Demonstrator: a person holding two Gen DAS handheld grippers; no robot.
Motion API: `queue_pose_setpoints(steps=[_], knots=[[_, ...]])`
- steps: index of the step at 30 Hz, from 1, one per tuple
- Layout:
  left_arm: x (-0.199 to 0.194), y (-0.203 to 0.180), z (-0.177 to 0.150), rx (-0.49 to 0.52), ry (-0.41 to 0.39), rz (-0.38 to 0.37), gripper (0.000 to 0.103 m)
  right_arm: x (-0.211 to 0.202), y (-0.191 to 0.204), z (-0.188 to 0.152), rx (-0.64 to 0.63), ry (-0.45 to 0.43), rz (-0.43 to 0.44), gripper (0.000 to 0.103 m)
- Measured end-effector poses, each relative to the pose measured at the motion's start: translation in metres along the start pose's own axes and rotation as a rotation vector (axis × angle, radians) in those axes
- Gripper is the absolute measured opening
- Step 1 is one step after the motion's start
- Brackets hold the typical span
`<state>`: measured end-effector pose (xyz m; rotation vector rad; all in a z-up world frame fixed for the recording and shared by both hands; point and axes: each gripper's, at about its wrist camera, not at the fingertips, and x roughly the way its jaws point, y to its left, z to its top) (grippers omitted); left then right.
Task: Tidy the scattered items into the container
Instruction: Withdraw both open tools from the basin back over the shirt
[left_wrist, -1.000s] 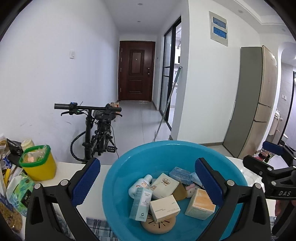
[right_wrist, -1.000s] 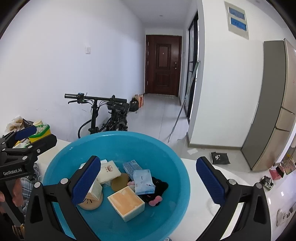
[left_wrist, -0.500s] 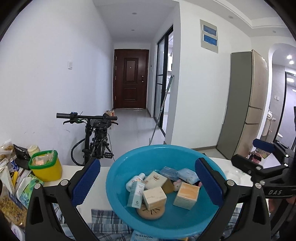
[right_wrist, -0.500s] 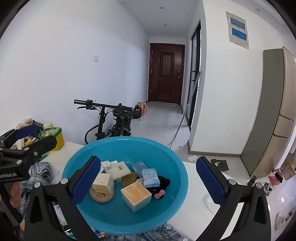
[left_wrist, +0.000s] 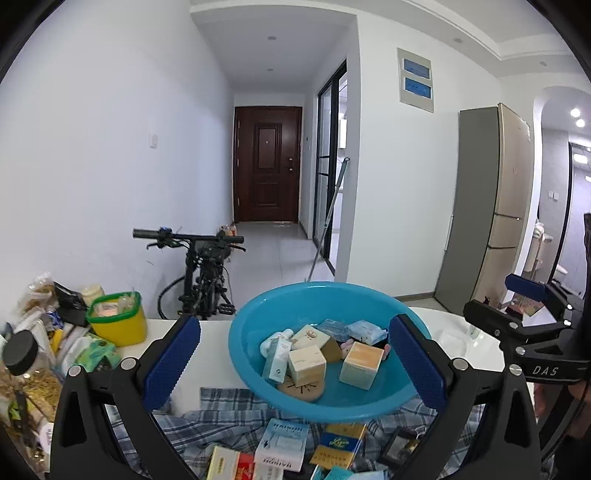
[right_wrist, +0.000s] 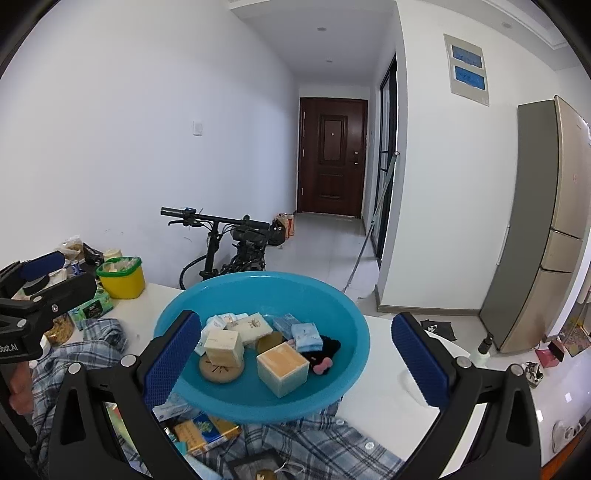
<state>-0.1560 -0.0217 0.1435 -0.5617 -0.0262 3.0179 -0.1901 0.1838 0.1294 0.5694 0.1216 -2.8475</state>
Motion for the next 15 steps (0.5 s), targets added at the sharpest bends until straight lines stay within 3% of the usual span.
queue_pose_setpoints(steps=[15], knots=[[-0.087, -0.001, -0.017, -0.010, -0.020, 0.001, 0.103, -0.082, 0.029, -0.008, -0.057, -0.094, 0.037, 0.103]])
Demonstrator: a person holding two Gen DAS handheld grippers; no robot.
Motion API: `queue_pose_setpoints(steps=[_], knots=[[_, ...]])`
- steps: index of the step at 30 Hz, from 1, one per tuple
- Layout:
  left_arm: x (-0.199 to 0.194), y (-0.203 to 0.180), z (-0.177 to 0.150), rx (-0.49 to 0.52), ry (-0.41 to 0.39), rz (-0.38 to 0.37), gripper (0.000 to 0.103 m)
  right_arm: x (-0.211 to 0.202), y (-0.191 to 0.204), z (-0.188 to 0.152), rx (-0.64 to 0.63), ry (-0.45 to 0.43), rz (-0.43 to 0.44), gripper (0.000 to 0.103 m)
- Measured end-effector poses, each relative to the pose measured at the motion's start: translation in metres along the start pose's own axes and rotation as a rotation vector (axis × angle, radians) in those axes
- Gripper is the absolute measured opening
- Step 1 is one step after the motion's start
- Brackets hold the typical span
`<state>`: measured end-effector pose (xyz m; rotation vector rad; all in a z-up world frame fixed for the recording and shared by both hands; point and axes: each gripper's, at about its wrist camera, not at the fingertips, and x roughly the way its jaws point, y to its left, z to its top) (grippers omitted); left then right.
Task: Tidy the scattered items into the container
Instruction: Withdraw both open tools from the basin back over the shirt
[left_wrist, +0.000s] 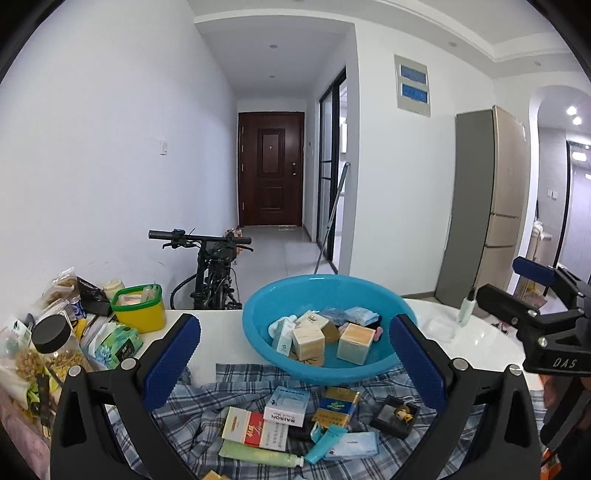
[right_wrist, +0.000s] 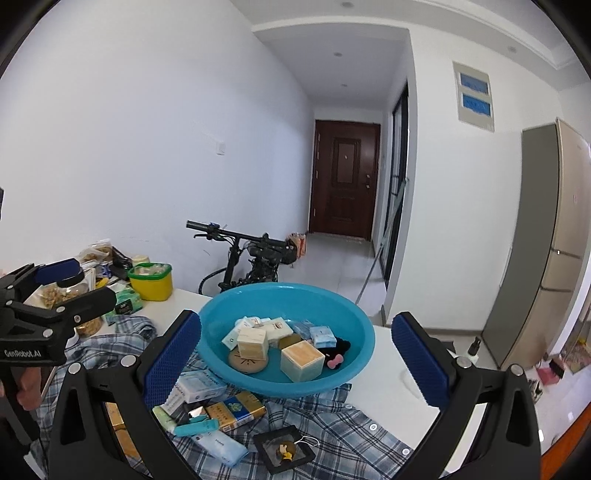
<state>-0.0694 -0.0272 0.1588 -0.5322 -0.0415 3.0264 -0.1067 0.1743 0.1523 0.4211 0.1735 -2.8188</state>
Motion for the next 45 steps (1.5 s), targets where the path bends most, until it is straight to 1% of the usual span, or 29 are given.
queue_pose_setpoints(steps=[2, 6, 9, 14, 18, 23, 27, 31, 38, 40, 45], knots=[[-0.011, 0.001, 0.001, 0.000, -0.014, 0.001, 0.103, -0.010, 0.005, 0.002, -0.011, -0.016, 0.009, 0.103], [-0.032, -0.003, 0.006, 0.028, -0.042, 0.035, 0.103, -0.025, 0.016, 0.005, -0.027, -0.038, 0.033, 0.103], [-0.050, -0.003, 0.009, 0.021, -0.073, 0.015, 0.103, -0.031, 0.023, 0.008, -0.052, -0.043, 0.041, 0.103], [-0.058, -0.002, 0.011, 0.026, -0.084, 0.012, 0.103, -0.037, 0.025, 0.009, -0.045, -0.062, 0.040, 0.103], [-0.054, 0.001, 0.006, 0.005, -0.061, -0.006, 0.103, -0.040, 0.020, 0.006, -0.019, -0.067, 0.039, 0.103], [-0.042, 0.002, -0.007, -0.009, -0.015, -0.014, 0.103, -0.035, 0.017, -0.007, -0.003, -0.037, 0.034, 0.103], [-0.029, 0.002, -0.028, -0.023, 0.036, -0.019, 0.103, -0.026, 0.013, -0.024, 0.015, 0.010, 0.032, 0.103], [-0.011, 0.003, -0.053, -0.036, 0.117, -0.020, 0.103, -0.016, 0.010, -0.043, 0.042, 0.072, 0.039, 0.103], [0.012, 0.009, -0.090, -0.075, 0.222, -0.022, 0.103, -0.002, 0.006, -0.076, 0.093, 0.176, 0.038, 0.103], [0.020, 0.011, -0.106, -0.083, 0.268, -0.022, 0.103, 0.003, 0.004, -0.087, 0.109, 0.216, 0.049, 0.103], [0.035, 0.011, -0.137, -0.097, 0.361, -0.024, 0.103, 0.014, 0.006, -0.110, 0.109, 0.282, 0.043, 0.103]])
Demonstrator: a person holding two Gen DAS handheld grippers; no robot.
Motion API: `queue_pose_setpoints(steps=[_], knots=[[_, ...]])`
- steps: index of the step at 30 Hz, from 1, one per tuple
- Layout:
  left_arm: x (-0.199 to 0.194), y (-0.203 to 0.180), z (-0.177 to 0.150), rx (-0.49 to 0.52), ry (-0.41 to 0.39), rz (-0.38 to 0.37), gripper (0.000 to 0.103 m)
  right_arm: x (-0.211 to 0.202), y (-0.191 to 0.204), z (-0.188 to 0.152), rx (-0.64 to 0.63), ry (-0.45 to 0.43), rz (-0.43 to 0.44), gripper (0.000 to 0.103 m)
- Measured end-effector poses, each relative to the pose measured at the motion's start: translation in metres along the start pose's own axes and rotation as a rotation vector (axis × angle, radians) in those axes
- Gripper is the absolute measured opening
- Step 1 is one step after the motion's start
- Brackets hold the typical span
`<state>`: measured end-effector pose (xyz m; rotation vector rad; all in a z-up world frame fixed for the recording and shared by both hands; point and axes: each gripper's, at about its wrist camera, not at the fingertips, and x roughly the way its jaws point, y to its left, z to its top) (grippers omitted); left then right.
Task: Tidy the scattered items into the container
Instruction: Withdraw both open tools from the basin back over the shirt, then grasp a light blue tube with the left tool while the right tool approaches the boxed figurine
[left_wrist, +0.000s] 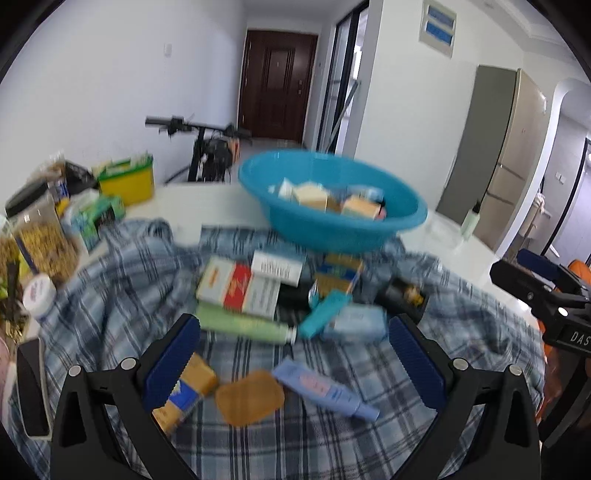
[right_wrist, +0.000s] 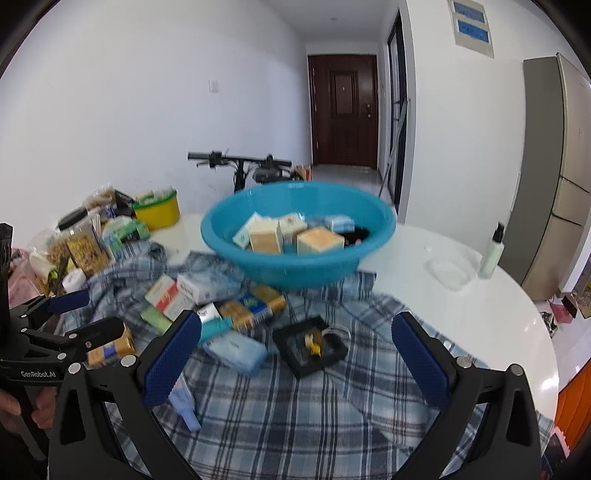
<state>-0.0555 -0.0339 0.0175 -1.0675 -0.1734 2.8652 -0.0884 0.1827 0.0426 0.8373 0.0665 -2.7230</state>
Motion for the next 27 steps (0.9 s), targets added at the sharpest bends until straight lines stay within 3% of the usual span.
queue_pose_setpoints(steps=[10, 17, 27], knots=[[0.037, -0.001, -0.046, 0.012, 0.151, 0.011, 0.103, 0.026, -0.005, -0.035, 0.044, 0.111, 0.027, 0.103], [0.046, -0.005, -0.052, 0.019, 0.177, 0.001, 0.103, 0.039, -0.012, -0.049, 0.074, 0.166, 0.035, 0.103], [0.053, -0.004, -0.044, 0.003, 0.173, -0.019, 0.103, 0.047, -0.015, -0.038, 0.042, 0.171, 0.020, 0.103]])
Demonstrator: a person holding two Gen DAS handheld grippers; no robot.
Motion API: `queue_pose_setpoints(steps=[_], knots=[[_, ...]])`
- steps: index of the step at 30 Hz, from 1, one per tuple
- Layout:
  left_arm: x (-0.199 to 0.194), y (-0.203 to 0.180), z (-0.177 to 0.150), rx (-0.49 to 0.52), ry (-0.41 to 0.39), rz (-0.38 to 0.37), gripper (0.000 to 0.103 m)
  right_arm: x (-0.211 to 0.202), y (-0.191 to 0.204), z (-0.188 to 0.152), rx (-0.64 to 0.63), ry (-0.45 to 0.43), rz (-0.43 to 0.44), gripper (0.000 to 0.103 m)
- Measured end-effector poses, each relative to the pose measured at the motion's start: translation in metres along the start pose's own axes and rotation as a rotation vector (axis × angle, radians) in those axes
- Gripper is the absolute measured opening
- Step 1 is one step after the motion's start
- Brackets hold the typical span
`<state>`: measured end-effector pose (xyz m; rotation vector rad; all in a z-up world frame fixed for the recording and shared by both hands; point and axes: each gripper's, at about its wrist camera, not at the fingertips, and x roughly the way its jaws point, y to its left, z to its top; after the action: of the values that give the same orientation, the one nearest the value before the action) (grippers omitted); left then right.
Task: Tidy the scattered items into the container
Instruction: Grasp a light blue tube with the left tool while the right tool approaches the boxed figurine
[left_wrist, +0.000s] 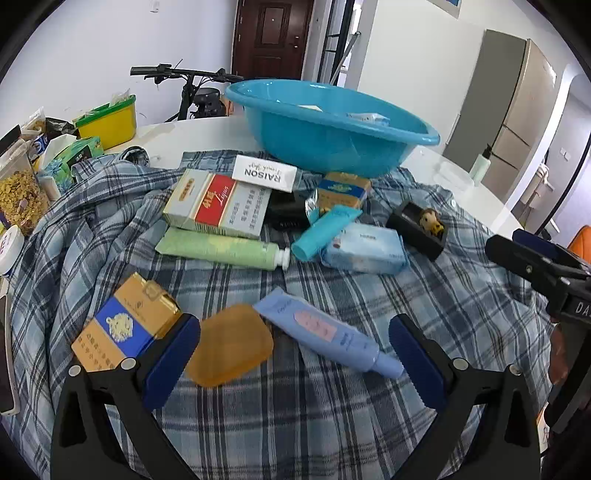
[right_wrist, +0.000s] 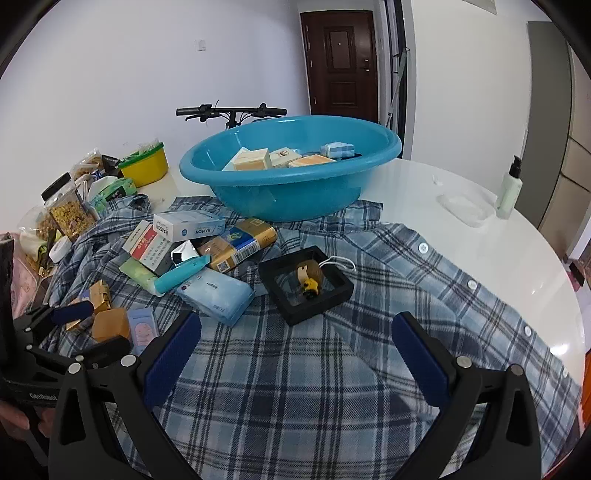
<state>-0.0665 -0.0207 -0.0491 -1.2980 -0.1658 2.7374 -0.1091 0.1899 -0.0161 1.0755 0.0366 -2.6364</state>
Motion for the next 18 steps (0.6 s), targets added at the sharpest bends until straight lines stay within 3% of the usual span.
queue_pose_setpoints(steps=[12, 14, 16, 18], knots=[[0.018, 0.005, 0.032, 0.014, -0.030, -0.018, 0.103, 0.019, -0.004, 0.011, -0.028, 0.038, 0.013, 0.103], [0.022, 0.001, 0.037, 0.055, -0.022, -0.050, 0.097, 0.023, -0.005, 0.011, -0.033, 0.045, 0.019, 0.103], [0.029, -0.002, 0.042, 0.094, -0.001, -0.057, 0.080, 0.025, -0.005, 0.012, -0.042, 0.052, 0.022, 0.103], [0.035, -0.004, 0.046, 0.114, 0.014, -0.063, 0.080, 0.027, -0.006, 0.012, -0.050, 0.058, 0.027, 0.103]])
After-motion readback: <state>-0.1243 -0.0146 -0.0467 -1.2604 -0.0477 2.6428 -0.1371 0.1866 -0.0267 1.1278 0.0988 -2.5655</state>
